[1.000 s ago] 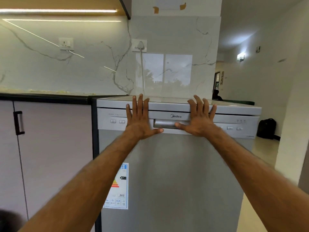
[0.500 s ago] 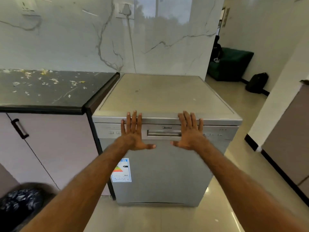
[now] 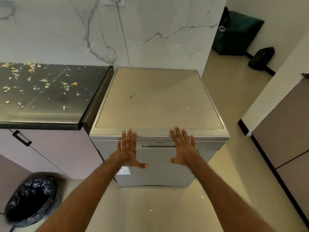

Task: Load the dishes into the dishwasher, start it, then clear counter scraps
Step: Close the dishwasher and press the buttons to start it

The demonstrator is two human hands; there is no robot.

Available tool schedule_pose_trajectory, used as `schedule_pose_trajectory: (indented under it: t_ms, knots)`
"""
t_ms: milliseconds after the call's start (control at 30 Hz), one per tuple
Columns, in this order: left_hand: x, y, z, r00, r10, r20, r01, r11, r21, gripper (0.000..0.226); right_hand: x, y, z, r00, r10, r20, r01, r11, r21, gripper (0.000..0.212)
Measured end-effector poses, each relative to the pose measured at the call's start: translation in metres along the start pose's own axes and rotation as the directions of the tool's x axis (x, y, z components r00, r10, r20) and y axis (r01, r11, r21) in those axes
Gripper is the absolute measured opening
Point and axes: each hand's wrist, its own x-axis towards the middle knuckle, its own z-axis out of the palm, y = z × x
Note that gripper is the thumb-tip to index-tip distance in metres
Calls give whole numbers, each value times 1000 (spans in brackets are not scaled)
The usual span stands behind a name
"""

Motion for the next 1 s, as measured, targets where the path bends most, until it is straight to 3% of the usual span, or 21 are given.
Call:
schedule_pose_trajectory:
  t_ms: [233,433,567,733,800,900,1000]
  knots:
    - [-12,1,-28,984,-21,174,22,1000,-2,147,-3,-2,-16,998,-1,63,0,1000,9,119]
    - [-27,-2,-55,966,4,260,-1,1000,-12,147,8,-6,-54,978,9,209,-10,1000,4,86]
    - [-32,-5,-72,959,22,283,-15,1000,-27,140,22,-28,-78,969,65,238,-57,998,-40,67]
    - [-33,-10,-85,926,54,374,-87,994,72,133,27,-68,-88,966,101,239,-99,995,-20,43]
    - [-26,-24,-99,911,116,397,-155,986,66,122,36,-84,-98,966,123,227,-124,992,-8,37]
    - [-18,-54,-147,896,237,376,-286,955,81,79,55,-109,-127,953,173,247,-191,980,50,39]
    - [-13,-100,-232,952,268,149,-295,935,198,66,91,-142,-172,969,183,167,-203,972,114,45]
